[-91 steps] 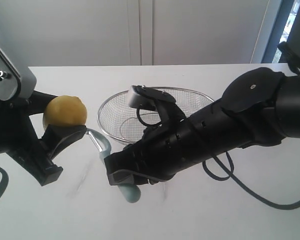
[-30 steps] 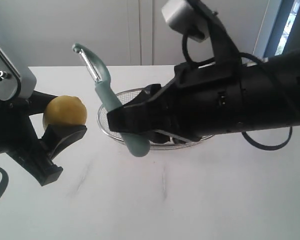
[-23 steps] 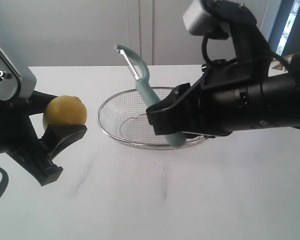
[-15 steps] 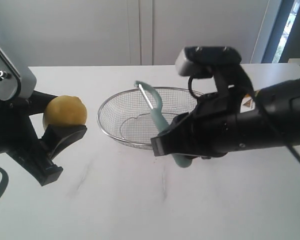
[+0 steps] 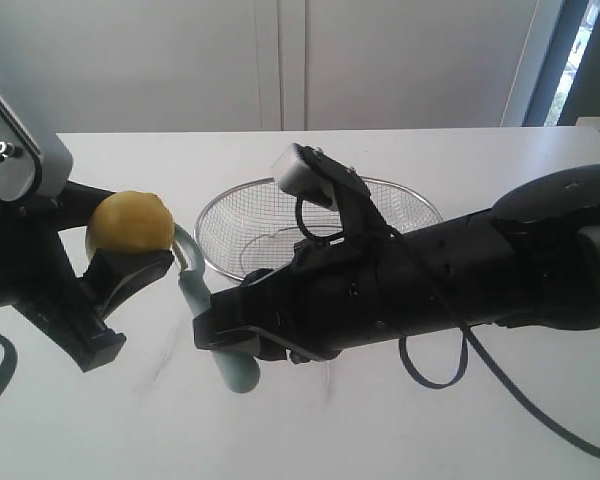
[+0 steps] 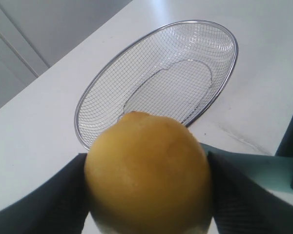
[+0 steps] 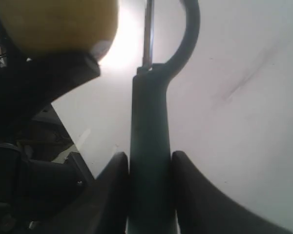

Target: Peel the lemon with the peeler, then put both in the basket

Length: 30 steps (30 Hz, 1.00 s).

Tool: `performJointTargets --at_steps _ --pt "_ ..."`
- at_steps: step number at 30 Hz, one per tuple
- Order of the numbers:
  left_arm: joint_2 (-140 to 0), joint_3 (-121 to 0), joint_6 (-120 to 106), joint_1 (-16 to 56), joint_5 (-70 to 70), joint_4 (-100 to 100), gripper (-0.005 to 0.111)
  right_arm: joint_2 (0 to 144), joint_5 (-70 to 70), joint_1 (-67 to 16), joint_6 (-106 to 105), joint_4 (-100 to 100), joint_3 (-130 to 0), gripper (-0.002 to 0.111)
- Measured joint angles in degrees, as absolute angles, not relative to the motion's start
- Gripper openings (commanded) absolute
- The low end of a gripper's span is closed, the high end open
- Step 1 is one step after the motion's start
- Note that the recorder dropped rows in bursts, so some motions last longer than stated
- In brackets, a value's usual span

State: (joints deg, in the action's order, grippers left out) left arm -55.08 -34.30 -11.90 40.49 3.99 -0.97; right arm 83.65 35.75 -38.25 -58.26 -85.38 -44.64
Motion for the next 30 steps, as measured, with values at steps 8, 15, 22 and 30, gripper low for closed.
performJointTargets --at_steps 8,15,22,30 --pt "-55.1 -34.3 -11.9 40.5 4.0 -1.0 0.000 83.6 36.4 -38.2 -59.5 -87.0 -44.6 0.000" --pt "-55.1 -34.3 -11.9 40.5 4.0 -1.0 0.000 83.6 36.4 -38.2 -59.5 -87.1 -44.6 0.000" --pt "-55.1 -34.3 -11.9 40.5 4.0 -1.0 0.000 83.6 36.4 -38.2 -59.5 -87.1 -44.6 0.000" --pt "-55.1 -34.3 -11.9 40.5 4.0 -1.0 0.000 81.2 34.7 -38.2 -59.5 -87.0 -44.6 0.000"
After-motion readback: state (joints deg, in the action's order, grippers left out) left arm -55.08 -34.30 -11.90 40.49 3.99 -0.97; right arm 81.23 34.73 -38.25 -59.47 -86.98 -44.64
